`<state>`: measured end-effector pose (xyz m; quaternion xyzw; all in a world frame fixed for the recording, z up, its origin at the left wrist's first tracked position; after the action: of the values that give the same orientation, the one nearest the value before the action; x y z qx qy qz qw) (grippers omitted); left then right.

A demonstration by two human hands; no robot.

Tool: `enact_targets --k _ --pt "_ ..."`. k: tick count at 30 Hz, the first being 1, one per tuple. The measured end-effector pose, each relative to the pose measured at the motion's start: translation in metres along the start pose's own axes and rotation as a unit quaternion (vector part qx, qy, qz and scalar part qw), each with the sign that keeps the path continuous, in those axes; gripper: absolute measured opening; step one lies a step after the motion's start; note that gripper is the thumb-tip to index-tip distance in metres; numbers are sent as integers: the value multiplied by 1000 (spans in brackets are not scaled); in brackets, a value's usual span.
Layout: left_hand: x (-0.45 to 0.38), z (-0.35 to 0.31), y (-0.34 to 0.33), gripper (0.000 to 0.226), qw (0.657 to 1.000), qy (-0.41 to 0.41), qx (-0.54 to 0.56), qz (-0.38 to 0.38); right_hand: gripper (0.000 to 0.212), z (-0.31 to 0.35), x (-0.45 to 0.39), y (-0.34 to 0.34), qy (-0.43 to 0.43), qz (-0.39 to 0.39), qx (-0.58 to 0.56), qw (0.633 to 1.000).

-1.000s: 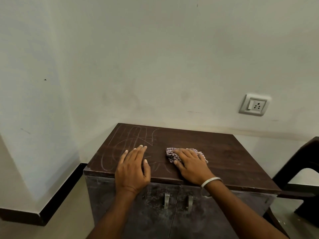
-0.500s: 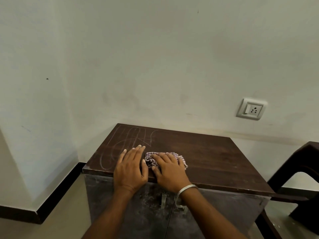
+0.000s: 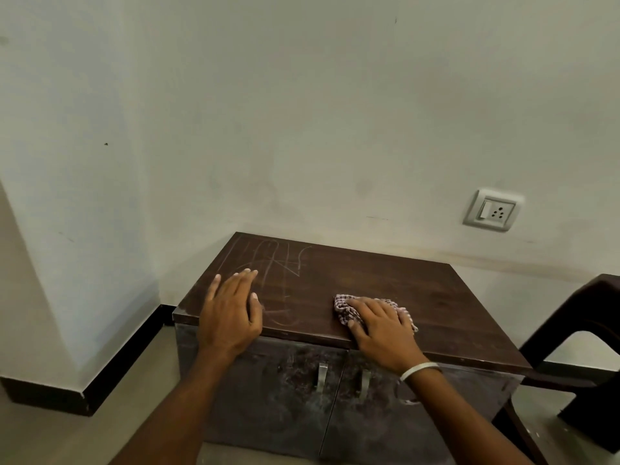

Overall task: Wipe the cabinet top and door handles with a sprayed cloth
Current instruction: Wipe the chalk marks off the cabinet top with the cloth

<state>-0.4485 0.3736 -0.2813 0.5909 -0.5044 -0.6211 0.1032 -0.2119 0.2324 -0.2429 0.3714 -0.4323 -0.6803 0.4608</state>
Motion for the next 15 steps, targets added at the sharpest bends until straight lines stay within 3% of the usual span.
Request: enact_targets --k 4,11,15 --pt "-2 7 2 55 1000 -8 -2 -1 48 21 0 -8 1 -5 -15 1000" --pt "-2 10 5 55 1000 -10 -3 1 47 81 0 -36 80 -7 -38 996" --pt "-4 20 8 54 1000 3 0 2 47 78 3 -36 100 -13 -35 994"
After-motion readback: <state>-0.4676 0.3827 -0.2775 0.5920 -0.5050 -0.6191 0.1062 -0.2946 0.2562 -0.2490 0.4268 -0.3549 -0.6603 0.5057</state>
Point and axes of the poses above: each hand's wrist, its own x-axis away from the middle knuckle, its own y-axis out of the back of the hand, z = x × y, the point moved 2 cm from there along -x, towards the middle knuckle, and after that the axes turned 8 degrees about -x, right-handed, at the moved point
